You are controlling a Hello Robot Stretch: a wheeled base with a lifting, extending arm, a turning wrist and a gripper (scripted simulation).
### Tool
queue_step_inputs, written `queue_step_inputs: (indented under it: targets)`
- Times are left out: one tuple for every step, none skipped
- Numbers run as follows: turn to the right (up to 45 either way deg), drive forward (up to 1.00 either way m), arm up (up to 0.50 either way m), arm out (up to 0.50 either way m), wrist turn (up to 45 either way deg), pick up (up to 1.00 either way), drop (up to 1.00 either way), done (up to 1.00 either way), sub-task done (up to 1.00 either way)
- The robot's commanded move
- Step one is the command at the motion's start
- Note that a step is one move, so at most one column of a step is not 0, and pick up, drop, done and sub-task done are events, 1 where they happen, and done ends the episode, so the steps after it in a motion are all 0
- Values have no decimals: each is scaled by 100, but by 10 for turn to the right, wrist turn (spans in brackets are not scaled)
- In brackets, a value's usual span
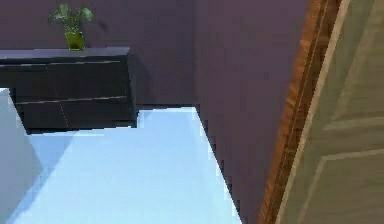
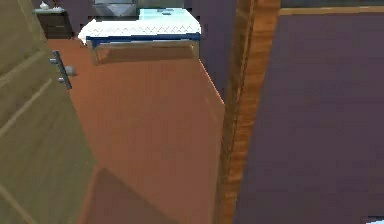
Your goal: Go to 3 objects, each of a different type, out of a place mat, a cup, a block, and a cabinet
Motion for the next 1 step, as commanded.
queue_step_inputs:
  targets:
    - [330, 0, 0, 0, 0, 0, 0, 0, 0]
